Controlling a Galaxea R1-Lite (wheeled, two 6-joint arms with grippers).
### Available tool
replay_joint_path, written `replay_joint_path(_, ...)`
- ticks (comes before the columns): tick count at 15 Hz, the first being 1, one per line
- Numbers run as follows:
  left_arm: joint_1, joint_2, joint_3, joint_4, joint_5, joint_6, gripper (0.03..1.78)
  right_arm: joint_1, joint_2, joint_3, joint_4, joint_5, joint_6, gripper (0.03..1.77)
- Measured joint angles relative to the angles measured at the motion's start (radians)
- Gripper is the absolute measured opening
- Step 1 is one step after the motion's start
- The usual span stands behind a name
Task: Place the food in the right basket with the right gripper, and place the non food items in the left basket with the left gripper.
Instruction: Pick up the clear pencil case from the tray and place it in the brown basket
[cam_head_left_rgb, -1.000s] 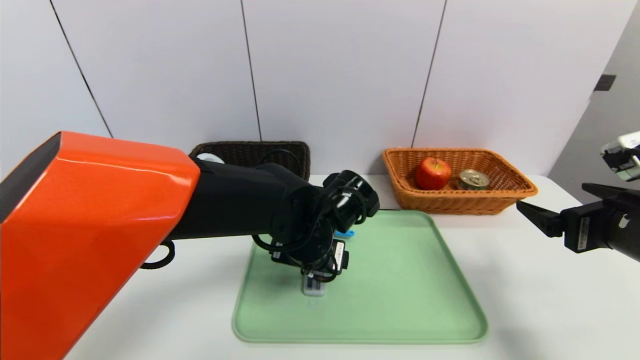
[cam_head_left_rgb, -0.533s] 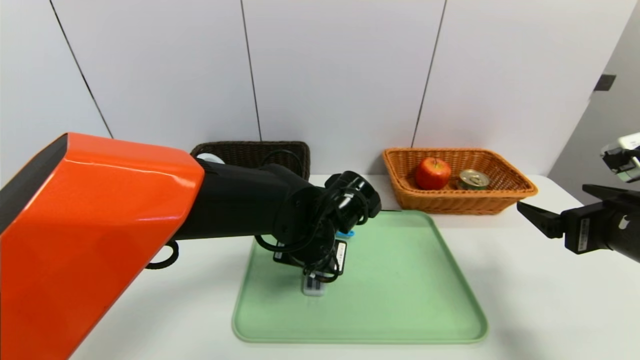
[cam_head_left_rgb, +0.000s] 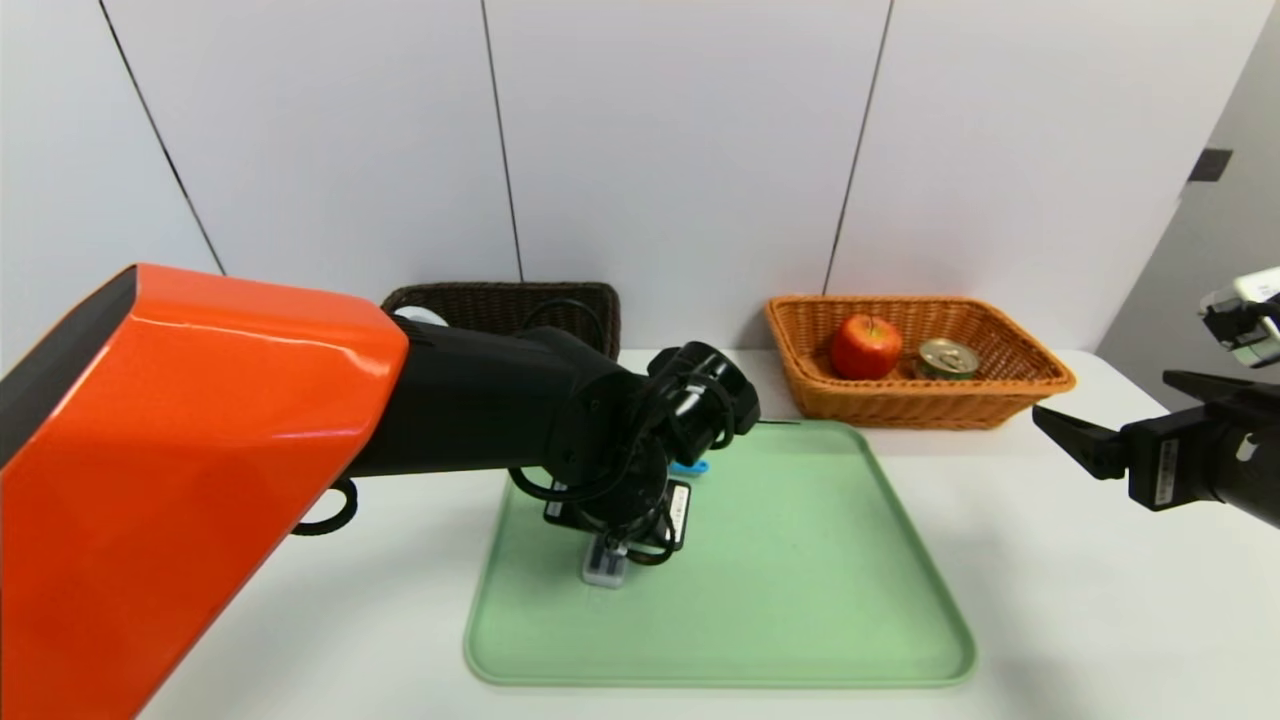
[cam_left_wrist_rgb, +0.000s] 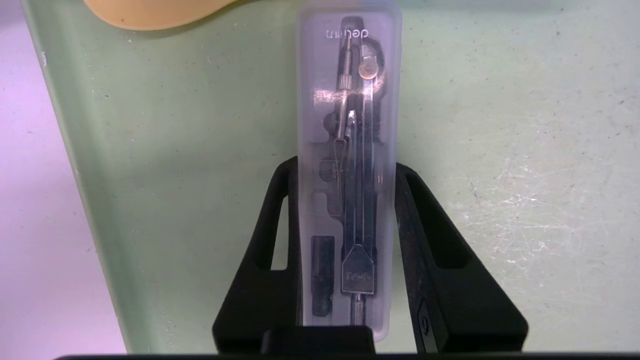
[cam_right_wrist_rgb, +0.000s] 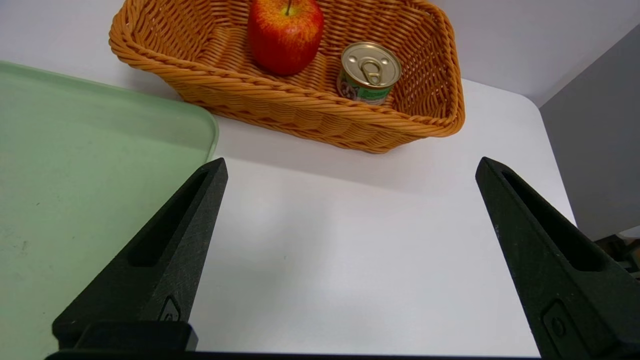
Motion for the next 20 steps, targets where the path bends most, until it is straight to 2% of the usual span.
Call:
replay_joint_path(6, 0.012, -0.038, -0.037, 0.009, 0.017, 0.021, 0.56, 0.0, 0.0, 0.007, 0.0, 0.0, 0.0, 1.71)
replay_joint_path(12, 0.032, -0.168, -0.086, 0.003, 0.021, 0.118, 0.56, 0.0, -0.001, 0.025, -0.001, 0.001, -0.004, 1.71)
replay_joint_path(14, 0.043, -0.197, -0.104, -0.002, 0.05, 0.159, 0.56, 0.002, -0.001, 0.031, 0.0, 0.001, -0.005, 1.71)
replay_joint_path(17, 0.1, -0.211, -0.177, -0.015, 0.063, 0.185, 0.56, 0.002, -0.001, 0.034, 0.0, 0.001, -0.005, 1.71)
replay_joint_path(20, 0.196, -0.204, -0.222, -0.132, 0.061, 0.292, 0.56, 0.003, -0.002, 0.036, -0.001, 0.002, -0.005, 1.71)
